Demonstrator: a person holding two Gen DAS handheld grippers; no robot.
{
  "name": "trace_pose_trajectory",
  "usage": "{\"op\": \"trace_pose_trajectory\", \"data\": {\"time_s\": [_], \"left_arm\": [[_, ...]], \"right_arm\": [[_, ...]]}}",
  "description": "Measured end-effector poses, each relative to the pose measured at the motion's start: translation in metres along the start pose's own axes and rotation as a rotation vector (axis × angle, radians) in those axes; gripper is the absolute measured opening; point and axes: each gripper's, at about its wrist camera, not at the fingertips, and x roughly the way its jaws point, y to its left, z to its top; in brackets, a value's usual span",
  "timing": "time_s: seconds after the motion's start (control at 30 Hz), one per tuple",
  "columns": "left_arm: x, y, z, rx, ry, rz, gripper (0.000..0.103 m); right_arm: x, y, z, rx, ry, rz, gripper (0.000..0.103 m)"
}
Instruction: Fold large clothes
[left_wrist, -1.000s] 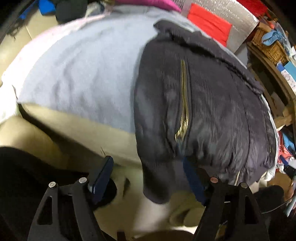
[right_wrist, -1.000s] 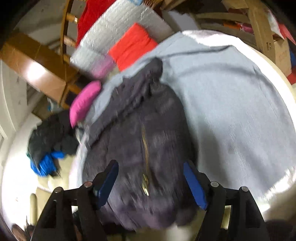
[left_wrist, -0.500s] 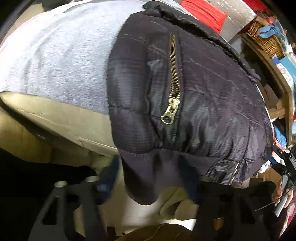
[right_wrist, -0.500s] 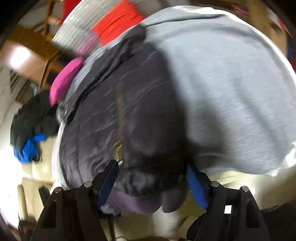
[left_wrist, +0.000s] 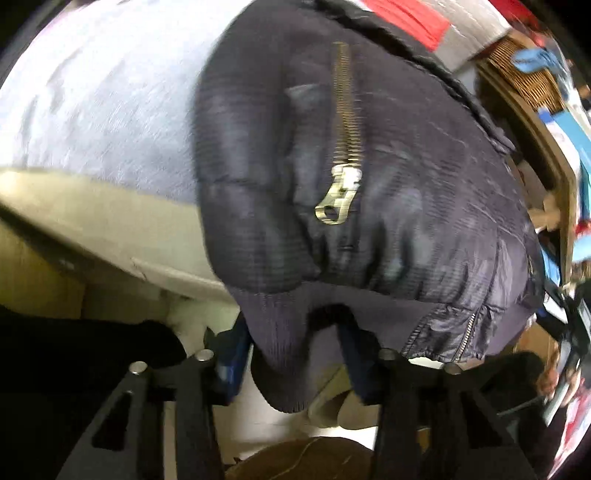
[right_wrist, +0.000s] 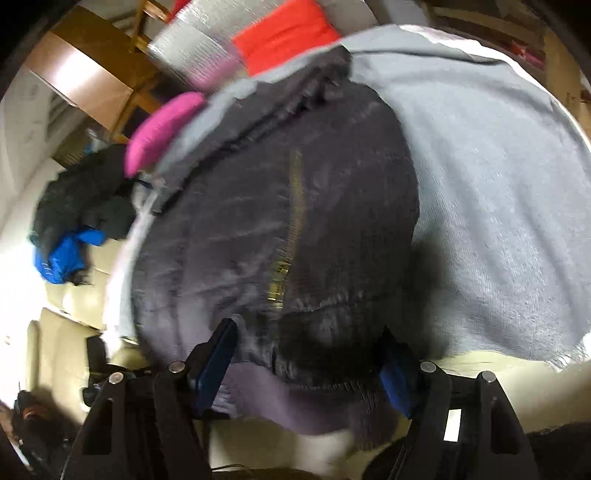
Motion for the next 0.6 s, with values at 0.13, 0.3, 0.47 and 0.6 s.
{"op": "trace_pose_trajectory", "data": {"time_s": [0.13, 0.3, 0.47, 0.6], "left_arm": [[0.006, 0.003, 0.001, -0.031, 0.02, -0.009, 0.052], [0.004, 0.011, -0.002, -0.002, 0.015, -0.034, 0.036], [-0.001, 0.011, -0.003, -0.003, -0.005, -0.066, 0.02], [0.009, 0.023, 0.001, -0.026, 0.053, -0.093, 0.046]], "right_arm": [[0.023, -0.018, 0.005, 0.113, 0.072, -0.029, 0.075], [0.013, 0.0, 0.004, 0.027, 0.048, 0.067, 0.074], [0.021, -0.005, 0.004, 0.061, 0.07, 0.074, 0.065], [0.039, 0.003, 0.004, 0.0, 0.133, -0.004, 0.065]]}}
